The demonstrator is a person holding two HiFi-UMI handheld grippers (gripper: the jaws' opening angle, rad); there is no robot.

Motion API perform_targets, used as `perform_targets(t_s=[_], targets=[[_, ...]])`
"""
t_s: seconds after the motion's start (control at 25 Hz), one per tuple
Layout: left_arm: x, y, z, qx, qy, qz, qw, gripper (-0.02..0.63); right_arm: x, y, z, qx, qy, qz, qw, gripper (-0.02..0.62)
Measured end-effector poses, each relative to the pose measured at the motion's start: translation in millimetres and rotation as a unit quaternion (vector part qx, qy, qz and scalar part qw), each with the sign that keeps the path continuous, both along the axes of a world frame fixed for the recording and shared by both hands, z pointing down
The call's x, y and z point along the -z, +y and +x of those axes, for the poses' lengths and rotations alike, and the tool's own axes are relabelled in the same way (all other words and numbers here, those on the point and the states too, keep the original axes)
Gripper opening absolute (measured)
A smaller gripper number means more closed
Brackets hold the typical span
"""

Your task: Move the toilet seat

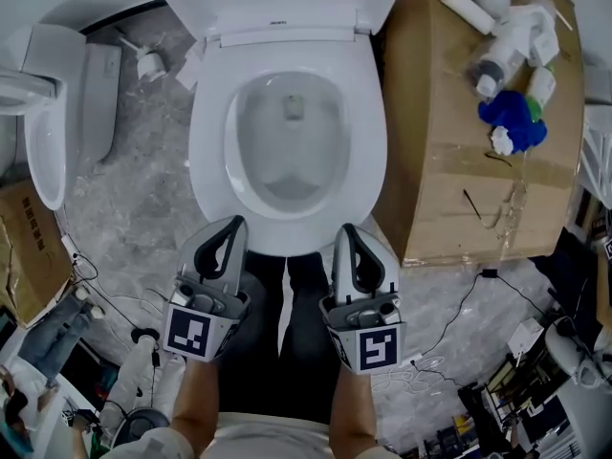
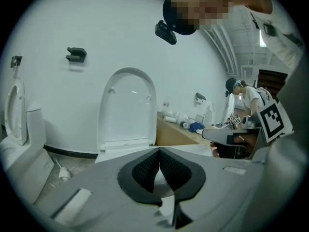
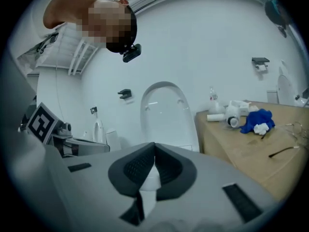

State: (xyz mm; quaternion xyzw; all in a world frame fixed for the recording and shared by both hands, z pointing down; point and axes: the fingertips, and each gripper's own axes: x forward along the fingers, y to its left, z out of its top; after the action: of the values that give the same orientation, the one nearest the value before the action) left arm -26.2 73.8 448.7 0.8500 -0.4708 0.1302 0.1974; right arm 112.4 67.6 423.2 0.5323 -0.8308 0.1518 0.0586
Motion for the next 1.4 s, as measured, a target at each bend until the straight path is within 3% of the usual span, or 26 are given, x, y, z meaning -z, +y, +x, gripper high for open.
perform_targets(t_s=[0.28, 1.0, 1.4], targets=[[21.7, -16.6, 1.4, -0.008, 0.004, 0.029, 0.9995, -0.008, 12.9, -2.9, -22.5, 0.046, 0.007, 0.011, 0.999, 0.002], [67.7, -55.0, -1.9, -0.013, 0.015, 0.063, 0.9978, -0.009, 51.3, -42.7, -29.5, 0.047, 0.030, 0.049, 0.997, 0.002], [102.5, -89.0, -6.2, -0.013, 0.027, 0.102, 0.9944, -0.011, 84.4, -77.9, -31.1, 0.043, 0.027, 0.088, 0.995, 0.002]])
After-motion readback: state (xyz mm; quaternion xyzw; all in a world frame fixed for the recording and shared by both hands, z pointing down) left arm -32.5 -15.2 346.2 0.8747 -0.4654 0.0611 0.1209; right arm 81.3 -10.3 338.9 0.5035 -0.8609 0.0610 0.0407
